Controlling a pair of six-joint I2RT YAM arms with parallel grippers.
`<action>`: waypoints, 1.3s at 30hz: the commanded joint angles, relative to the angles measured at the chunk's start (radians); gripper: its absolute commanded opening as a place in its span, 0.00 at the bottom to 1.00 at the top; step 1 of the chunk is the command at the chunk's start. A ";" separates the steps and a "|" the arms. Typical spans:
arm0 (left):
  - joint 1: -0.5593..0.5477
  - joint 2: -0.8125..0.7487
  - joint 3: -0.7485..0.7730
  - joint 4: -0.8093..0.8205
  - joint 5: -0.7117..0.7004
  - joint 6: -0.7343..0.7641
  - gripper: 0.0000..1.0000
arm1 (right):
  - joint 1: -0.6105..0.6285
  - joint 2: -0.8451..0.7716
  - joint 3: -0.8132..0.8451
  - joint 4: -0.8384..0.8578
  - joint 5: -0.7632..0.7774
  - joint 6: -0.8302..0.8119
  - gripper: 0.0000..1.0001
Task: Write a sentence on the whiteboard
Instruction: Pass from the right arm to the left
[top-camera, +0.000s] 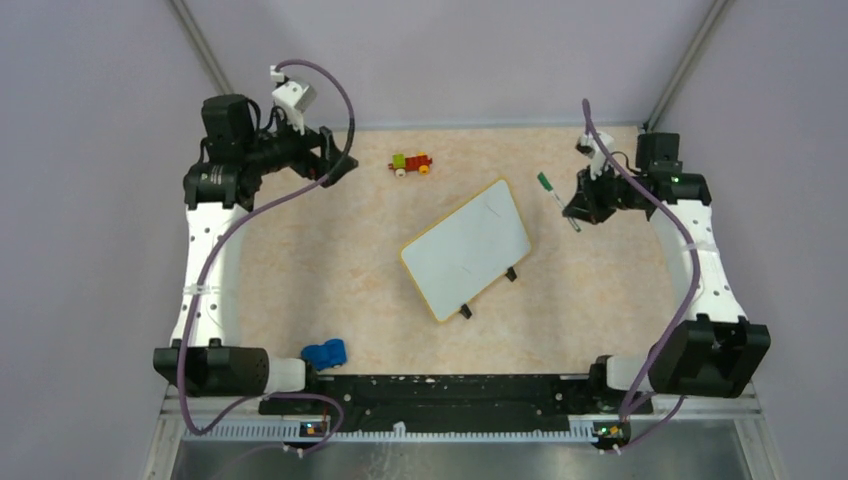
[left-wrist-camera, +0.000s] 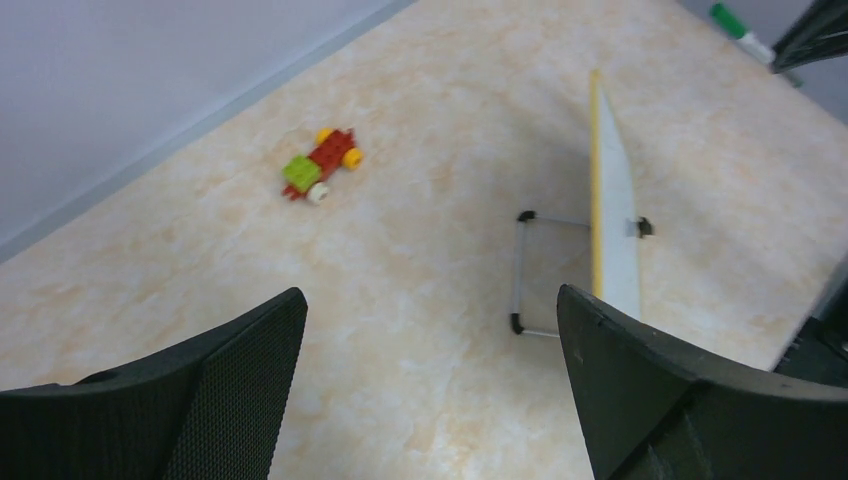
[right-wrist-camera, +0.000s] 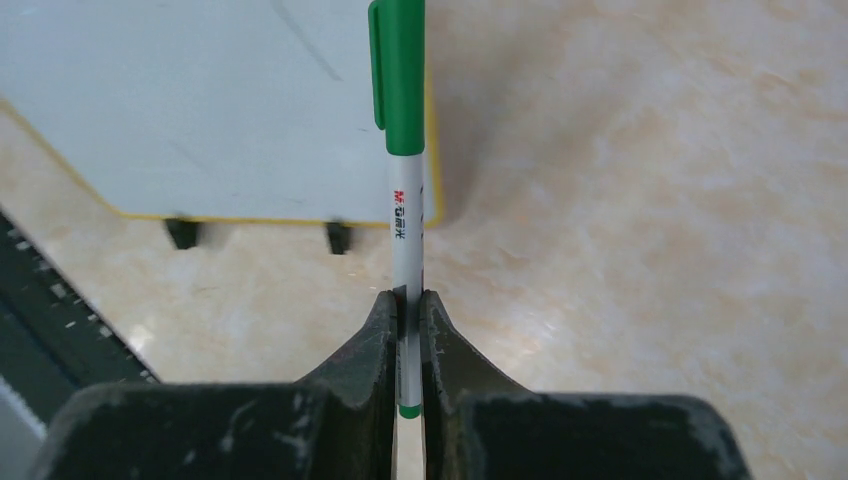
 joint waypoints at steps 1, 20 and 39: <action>-0.121 0.023 0.049 -0.048 0.165 -0.061 0.99 | 0.148 -0.072 0.078 -0.151 -0.173 -0.019 0.00; -0.457 0.071 -0.223 0.190 0.335 -0.414 0.95 | 0.717 -0.051 0.253 -0.097 0.113 0.072 0.00; -0.479 0.065 -0.307 0.318 0.461 -0.540 0.58 | 0.844 -0.022 0.283 -0.091 0.254 0.070 0.00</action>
